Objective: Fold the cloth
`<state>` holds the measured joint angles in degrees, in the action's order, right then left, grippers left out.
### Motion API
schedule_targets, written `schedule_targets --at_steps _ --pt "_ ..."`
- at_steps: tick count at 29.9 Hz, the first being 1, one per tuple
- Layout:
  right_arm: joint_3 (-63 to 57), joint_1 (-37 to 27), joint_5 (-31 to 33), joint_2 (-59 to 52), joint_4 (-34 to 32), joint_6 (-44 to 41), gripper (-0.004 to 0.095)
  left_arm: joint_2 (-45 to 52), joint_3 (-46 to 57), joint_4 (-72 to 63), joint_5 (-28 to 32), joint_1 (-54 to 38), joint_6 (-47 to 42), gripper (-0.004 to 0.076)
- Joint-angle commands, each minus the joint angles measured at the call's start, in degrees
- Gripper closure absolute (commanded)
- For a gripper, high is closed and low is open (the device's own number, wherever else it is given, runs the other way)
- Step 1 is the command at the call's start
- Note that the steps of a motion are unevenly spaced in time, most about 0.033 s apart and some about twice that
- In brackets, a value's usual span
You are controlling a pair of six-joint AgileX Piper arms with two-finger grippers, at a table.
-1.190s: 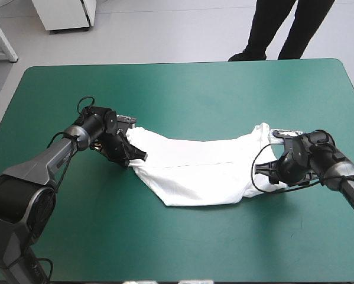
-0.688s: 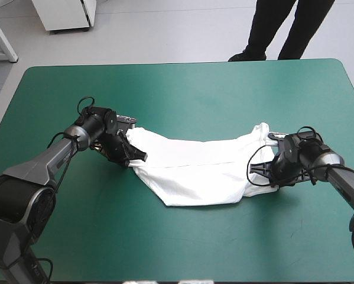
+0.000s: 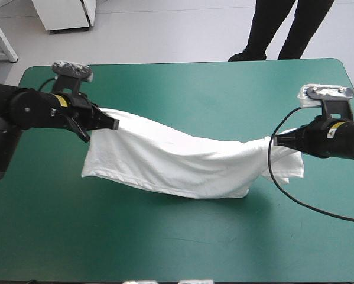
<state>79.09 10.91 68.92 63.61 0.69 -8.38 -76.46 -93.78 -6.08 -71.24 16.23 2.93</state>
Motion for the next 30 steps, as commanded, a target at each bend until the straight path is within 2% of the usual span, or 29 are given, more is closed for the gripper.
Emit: schedule_targets --at_steps 1,4,10,18,23,26,30 --pt "9.3 -0.3 0.4 -2.4 -0.4 1.3 0.0925 3.1 -11.7 -0.9 -0.9 0.3 -0.2 0.0734" --pt "17.2 -0.3 2.6 -2.5 -0.4 2.1 0.0925 3.1 -20.6 -3.0 -2.5 0.3 -0.2 0.0734" --pt "31.5 -0.3 2.6 -2.3 2.6 5.7 0.0924 3.1 -35.6 -8.1 -2.5 0.3 -0.2 0.0734" --pt "42.3 -0.3 2.6 -2.3 3.0 5.9 0.0924 3.1 -46.3 -11.3 -2.5 0.3 -0.2 0.0734" --pt "40.1 -0.3 2.6 -3.5 3.0 3.3 0.0923 5.0 -43.5 -13.9 -2.6 0.3 -0.6 0.0734" --pt "36.0 -0.3 2.6 -6.0 3.0 2.8 0.0923 8.8 -35.7 -14.1 -2.6 0.3 -0.6 0.0734" --pt "27.8 -0.3 2.6 -10.1 3.0 1.5 0.0923 15.4 -19.9 -12.8 -2.5 0.3 -0.6 0.0734"
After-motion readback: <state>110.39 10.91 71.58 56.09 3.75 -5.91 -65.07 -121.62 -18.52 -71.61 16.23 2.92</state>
